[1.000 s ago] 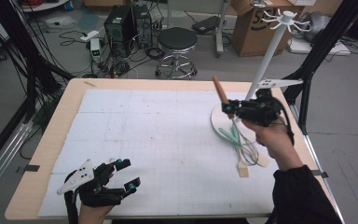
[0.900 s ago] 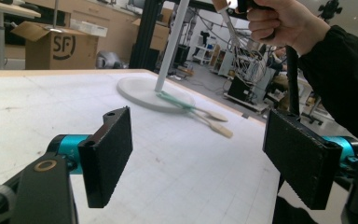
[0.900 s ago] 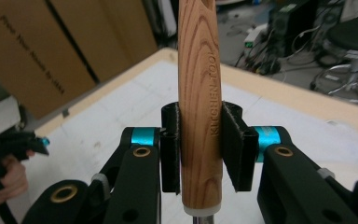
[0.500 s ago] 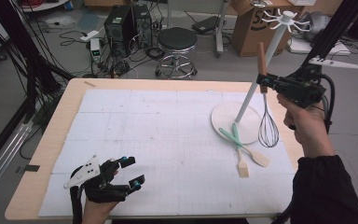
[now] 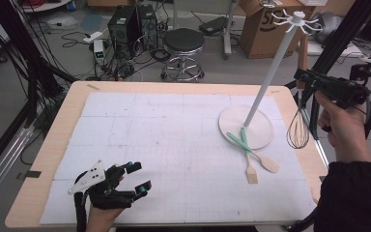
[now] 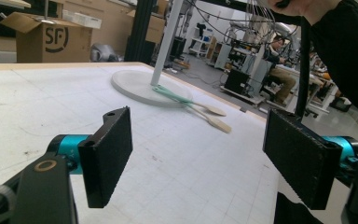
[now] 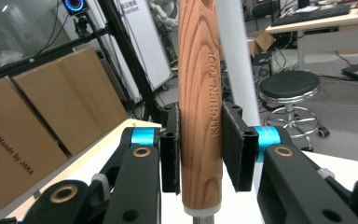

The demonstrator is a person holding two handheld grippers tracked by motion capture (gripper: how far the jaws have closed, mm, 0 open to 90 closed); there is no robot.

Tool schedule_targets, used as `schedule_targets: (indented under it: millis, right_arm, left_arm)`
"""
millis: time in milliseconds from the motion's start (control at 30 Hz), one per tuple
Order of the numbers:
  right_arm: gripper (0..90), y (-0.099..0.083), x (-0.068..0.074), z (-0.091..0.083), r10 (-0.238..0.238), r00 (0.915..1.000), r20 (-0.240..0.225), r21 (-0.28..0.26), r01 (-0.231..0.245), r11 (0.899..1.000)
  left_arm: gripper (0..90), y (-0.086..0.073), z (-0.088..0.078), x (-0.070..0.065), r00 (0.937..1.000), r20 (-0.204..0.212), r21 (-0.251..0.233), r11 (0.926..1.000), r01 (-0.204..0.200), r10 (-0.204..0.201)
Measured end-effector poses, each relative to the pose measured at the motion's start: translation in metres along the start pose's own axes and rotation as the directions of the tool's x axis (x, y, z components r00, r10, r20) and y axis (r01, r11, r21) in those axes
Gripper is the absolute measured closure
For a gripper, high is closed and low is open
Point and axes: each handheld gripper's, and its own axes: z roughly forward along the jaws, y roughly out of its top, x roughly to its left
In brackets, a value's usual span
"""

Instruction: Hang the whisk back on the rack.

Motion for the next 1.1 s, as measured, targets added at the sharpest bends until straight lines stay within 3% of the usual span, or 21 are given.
schedule_targets:
  millis: [467, 933, 1100]
  right_arm:
    - [70.5, 0.013, -0.021, -0.016, 0.069, 0.9951, 0.071, -0.102, -0.062, 0.993]
    - [70.4, 0.021, -0.024, -0.006, 0.068, 0.9936, 0.090, -0.090, -0.060, 0.994]
    - [70.4, 0.019, -0.020, 0.001, 0.045, 0.9943, 0.097, -0.066, -0.038, 0.997]
  left_arm:
    - [24.6, 0.000, 0.001, 0.001, 1.0000, -0.002, 0.004, 1.0000, 0.002, -0.002]
    - [24.6, -0.001, 0.000, 0.001, 1.0000, -0.001, 0.005, 1.0000, 0.003, -0.003]
    - [24.6, -0.001, 0.000, 0.001, 1.0000, -0.001, 0.005, 1.0000, 0.004, -0.004]
